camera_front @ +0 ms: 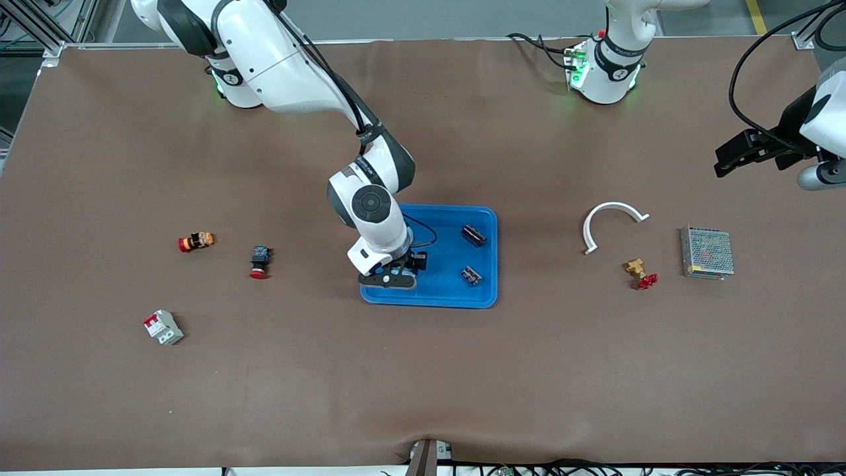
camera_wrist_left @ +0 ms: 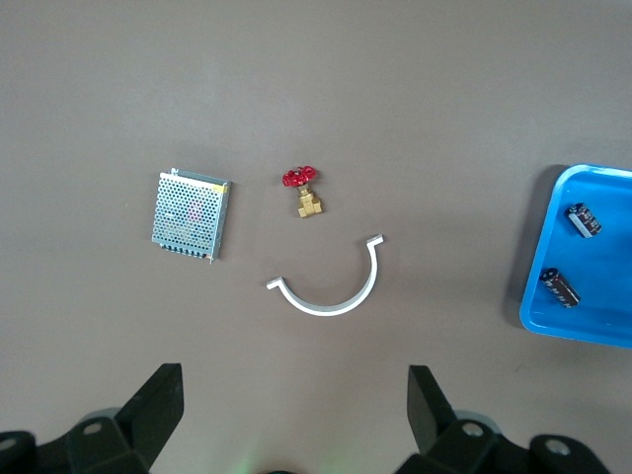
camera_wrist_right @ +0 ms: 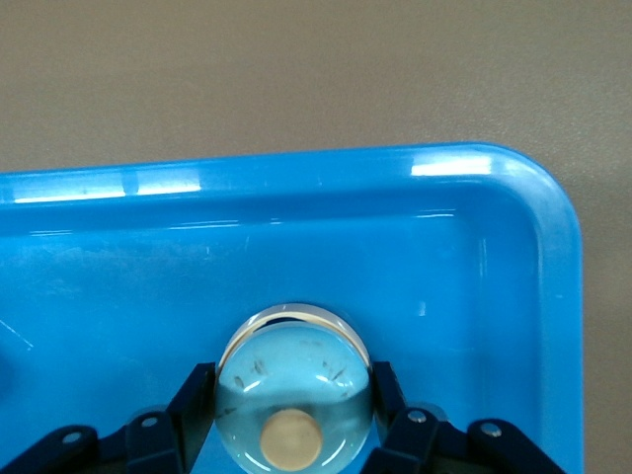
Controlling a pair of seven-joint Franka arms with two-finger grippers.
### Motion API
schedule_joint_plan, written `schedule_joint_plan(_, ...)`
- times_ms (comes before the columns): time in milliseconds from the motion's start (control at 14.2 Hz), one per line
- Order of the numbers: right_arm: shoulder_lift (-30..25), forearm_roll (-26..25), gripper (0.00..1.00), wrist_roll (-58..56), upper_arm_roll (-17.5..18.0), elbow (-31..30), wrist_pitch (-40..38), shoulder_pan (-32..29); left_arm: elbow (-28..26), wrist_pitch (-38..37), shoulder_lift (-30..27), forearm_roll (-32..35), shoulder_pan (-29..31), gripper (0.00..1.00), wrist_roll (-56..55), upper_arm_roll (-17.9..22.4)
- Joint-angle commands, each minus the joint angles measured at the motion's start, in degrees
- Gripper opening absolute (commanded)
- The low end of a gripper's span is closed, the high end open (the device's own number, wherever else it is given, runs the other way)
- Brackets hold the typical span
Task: Place electrolytic capacitor and blue bell in tray
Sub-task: 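Lower the bell into the tray and open the right gripper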
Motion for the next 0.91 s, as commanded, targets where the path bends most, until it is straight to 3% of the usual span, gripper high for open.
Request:
schedule_joint_plan(0,0.1,-0.9,0.65,1.3,-0.5,0.0,0.7,0.6,-0.1,0.4,-0.1,-1.1,-0.1,1.00,0.8,0.2)
schedule_joint_plan(70,0.1,-0.9,0.70,1.3,-0.5,0.0,0.9,0.6,-0.1,0.4,0.0,-1.1,-0.1,1.00,0.8,0.2)
schedule_joint_plan(211,0.1,-0.8,0.99,1.3,-0.5,-0.1,1.1,0.6,-0.1,0.4,0.0,-1.1,0.0,1.00,0.8,0.2)
schedule_joint_plan(632,-2.7,-0.7,1.00,0.3,-0.4,-0.7,-1.5,0.4,-0.1,0.4,0.0,-1.1,0.0,1.00,0.8,0.2)
schedule_joint_plan(843,-9.0,-0.5,1.00,-0.9,-0.3,-0.9,-11.4,-0.5,-0.1,0.4,0.0,-1.1,-0.1,1.00,0.8,0.2)
